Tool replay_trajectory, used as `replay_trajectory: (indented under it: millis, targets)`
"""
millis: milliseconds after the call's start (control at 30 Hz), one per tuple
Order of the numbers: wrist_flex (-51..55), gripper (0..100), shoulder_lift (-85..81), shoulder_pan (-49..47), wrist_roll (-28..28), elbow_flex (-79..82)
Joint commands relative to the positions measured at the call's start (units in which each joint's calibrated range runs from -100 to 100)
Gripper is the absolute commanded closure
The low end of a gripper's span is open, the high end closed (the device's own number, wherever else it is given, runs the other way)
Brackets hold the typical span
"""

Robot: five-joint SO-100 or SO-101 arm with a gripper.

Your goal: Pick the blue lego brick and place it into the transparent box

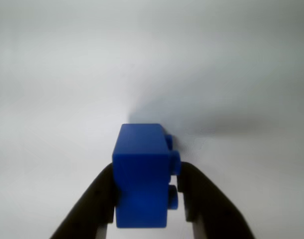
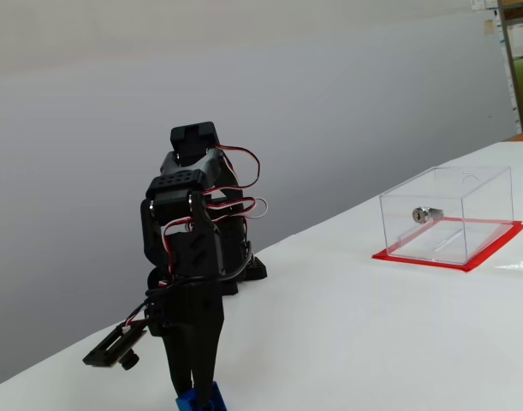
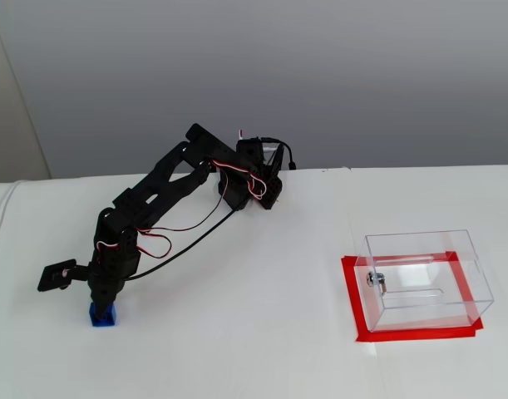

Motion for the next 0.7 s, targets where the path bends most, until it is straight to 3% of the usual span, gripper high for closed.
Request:
replay_trajectory:
  millis: [0,267,667]
  targets:
    - [-0.11,98,-2.18,-0.15,1.87,-2.73]
    - [-0.02,98,-11.60,-2.89,7.56,0.16]
    - [0.06,98,-39.77,-9.47,13.72,11.01]
